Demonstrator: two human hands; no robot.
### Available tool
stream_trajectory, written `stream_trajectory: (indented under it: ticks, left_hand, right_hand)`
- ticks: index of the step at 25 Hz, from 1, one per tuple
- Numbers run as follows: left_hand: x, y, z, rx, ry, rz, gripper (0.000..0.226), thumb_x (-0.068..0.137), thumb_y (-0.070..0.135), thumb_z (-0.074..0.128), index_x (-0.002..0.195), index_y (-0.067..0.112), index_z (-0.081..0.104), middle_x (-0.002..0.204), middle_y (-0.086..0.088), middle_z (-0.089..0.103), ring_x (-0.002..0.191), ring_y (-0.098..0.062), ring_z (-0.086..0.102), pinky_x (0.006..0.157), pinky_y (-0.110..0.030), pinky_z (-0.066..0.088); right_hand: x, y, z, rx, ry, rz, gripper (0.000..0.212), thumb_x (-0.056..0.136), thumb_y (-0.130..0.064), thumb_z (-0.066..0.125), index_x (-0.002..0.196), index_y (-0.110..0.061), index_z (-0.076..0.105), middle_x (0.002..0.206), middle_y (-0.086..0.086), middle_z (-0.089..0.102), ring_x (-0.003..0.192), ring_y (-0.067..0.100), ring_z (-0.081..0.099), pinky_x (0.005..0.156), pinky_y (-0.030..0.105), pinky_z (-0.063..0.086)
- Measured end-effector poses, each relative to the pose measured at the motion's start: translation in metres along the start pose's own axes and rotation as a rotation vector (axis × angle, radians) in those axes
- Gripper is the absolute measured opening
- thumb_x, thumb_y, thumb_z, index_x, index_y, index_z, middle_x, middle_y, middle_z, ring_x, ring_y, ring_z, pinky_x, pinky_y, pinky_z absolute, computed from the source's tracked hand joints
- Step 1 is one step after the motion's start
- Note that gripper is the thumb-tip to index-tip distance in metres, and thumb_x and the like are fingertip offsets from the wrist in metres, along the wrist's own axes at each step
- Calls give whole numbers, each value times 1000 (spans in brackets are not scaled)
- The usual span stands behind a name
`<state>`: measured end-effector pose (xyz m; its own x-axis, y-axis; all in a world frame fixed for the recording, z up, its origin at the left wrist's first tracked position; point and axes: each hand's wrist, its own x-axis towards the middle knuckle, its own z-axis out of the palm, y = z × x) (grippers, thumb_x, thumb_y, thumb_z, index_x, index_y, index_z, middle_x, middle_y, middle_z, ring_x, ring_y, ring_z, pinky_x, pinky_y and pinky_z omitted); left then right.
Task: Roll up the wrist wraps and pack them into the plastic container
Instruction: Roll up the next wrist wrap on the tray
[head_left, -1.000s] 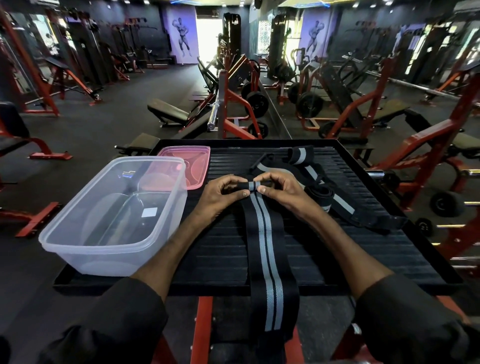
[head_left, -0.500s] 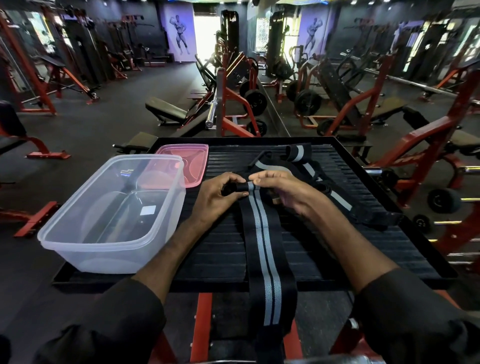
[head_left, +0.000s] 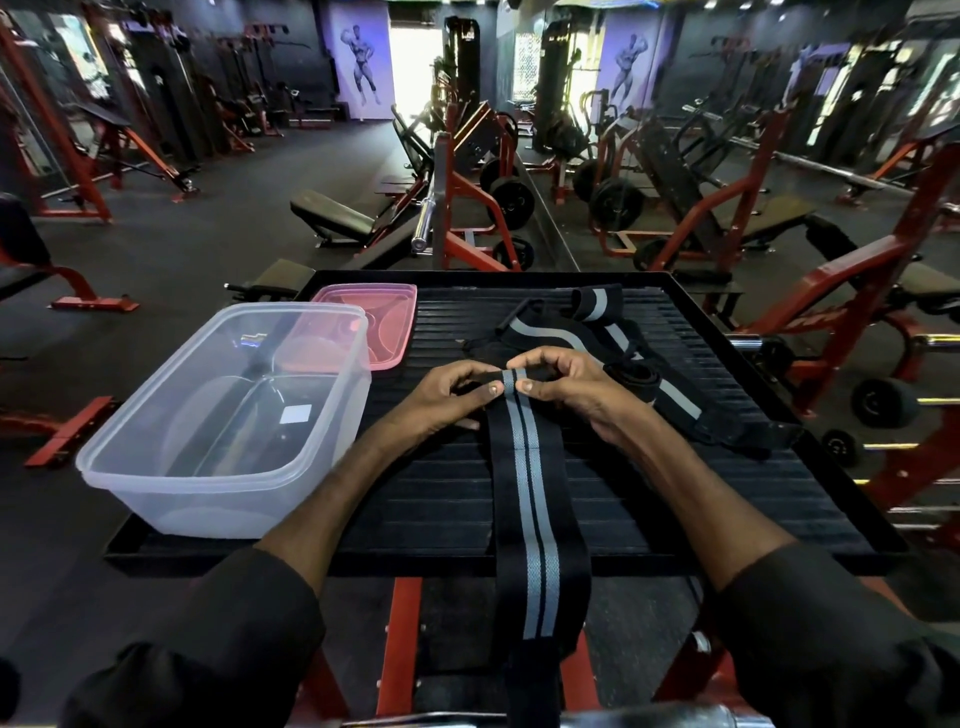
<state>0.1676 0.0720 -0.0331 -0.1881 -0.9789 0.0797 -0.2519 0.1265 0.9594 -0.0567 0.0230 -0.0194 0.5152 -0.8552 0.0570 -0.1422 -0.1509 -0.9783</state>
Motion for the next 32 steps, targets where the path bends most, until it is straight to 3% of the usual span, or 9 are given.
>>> stream_trajectory:
  ticks: [5,10,14,17,20,23,26,29,32]
  left_hand:
    - [-2,1,-1,86,45,49,38,81,13,82,116,18,69,114,-1,69,103,-9,68,86,-37,62]
    - [-2,-2,1,300,167,225,42,72,18,90,107,27,69,105,15,69,100,10,62,92,-7,44]
    - [-4,-6,3,339,194,313,42,70,16,90,106,23,70,103,10,71,101,-4,67,95,-16,48]
    - [-4,-4,2,299,174,280,40,74,13,88,108,21,69,105,8,71,100,-4,67,92,-17,51]
    - [-5,2,3,85,-4,20,35,84,8,79,114,21,66,109,5,67,101,-9,66,89,-35,61]
    - [-7,3,2,3,-70,-91,28,91,19,73,118,19,67,121,3,65,113,-15,66,96,-43,58]
    - [-10,5,2,-15,-59,-82,32,91,23,74,121,16,68,126,-1,65,116,-18,67,95,-41,59]
    - [-10,5,3,83,-19,3,38,81,16,83,117,16,70,114,1,69,104,-14,69,90,-43,61]
    - [-9,4,4,180,44,87,43,75,20,88,114,19,71,109,4,73,103,-13,69,93,-38,57]
  right_hand:
    - [0,-1,0,-5,-36,34,35,81,2,77,111,-15,75,103,-1,75,102,16,68,99,37,52]
    - [1,-13,3,312,-21,175,26,91,-6,68,117,-12,72,105,5,77,95,16,71,79,26,56]
    - [2,-2,2,5,-46,229,29,92,-38,71,116,-22,74,106,-3,74,95,15,62,80,29,48]
    - [-3,-1,1,-75,-63,168,27,96,-43,66,116,-25,73,115,3,75,99,16,61,80,28,48]
    - [-8,-4,1,-83,-43,113,21,96,-36,68,115,-28,74,113,-4,75,106,13,62,84,31,47]
    - [-9,-4,0,-80,-67,73,23,95,-29,71,117,-25,73,103,-7,74,94,4,63,79,27,46]
    - [-11,-3,-2,-64,-81,38,27,92,-17,74,118,-19,73,97,-9,74,85,0,64,76,24,49]
    - [-10,-4,-2,-17,-88,74,31,85,-4,77,113,-17,75,104,-4,76,96,11,69,91,33,53]
    - [-9,-11,-1,223,-93,157,29,88,-1,71,113,-14,74,109,6,77,100,19,71,92,35,56]
